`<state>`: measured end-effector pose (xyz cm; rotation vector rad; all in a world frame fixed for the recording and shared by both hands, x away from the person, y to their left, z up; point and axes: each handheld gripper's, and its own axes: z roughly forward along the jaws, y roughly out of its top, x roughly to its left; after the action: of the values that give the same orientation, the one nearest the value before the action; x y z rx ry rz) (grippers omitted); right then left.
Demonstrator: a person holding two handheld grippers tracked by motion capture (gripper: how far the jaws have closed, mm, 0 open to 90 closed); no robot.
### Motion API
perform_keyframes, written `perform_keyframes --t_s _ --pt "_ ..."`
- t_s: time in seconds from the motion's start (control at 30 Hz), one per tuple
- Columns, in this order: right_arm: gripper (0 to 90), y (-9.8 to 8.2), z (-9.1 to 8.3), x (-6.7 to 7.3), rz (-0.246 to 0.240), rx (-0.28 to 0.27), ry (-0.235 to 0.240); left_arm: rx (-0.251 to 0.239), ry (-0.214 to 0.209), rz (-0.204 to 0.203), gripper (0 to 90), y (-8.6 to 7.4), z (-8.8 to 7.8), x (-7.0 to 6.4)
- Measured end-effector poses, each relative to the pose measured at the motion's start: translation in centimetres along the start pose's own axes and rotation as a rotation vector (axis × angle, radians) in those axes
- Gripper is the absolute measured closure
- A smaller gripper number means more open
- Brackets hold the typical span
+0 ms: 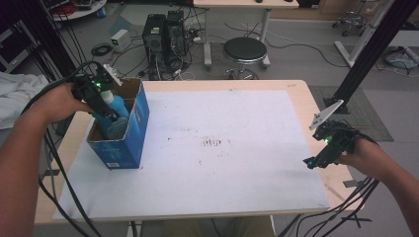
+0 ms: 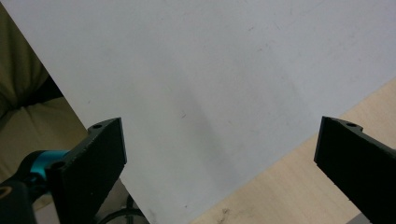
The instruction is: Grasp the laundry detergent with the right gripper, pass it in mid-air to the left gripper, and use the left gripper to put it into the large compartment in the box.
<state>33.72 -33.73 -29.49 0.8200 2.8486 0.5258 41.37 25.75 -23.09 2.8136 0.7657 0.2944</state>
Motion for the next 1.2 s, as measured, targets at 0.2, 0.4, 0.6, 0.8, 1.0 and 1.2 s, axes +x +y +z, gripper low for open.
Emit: perform_keyframes --t_s 0.2,0.4,0.6,0.8,1.0,1.2 --pt "1.3 0.1 0.3 0.0 -0.003 -0.004 0.001 0.02 -0.015 0.002 38.1 -0.3 1.8 0.2" --pt "1.3 0.1 0.5 0.0 -0.001 -0.003 0.004 0.025 -0.032 -0.009 38.1 -0.8 3.2 0.3" --pt "1.3 0.1 0.7 0.0 0.002 -0.006 0.008 0.044 -0.041 -0.014 38.1 -1.1 4.6 0.4" --pt "1.3 -0.1 0.8 0.0 0.003 0.002 0.01 0.035 -0.046 -0.027 38.0 -1.2 5.3 0.4" --pt "1.3 0.0 0.8 0.1 -0.005 -0.003 0.008 0.048 -0.047 -0.042 37.8 -1.2 5.4 0.5" --pt "1.3 -0.2 0.8 0.1 -0.003 -0.004 0.009 0.019 -0.03 -0.062 29.6 -1.0 4.3 0.6"
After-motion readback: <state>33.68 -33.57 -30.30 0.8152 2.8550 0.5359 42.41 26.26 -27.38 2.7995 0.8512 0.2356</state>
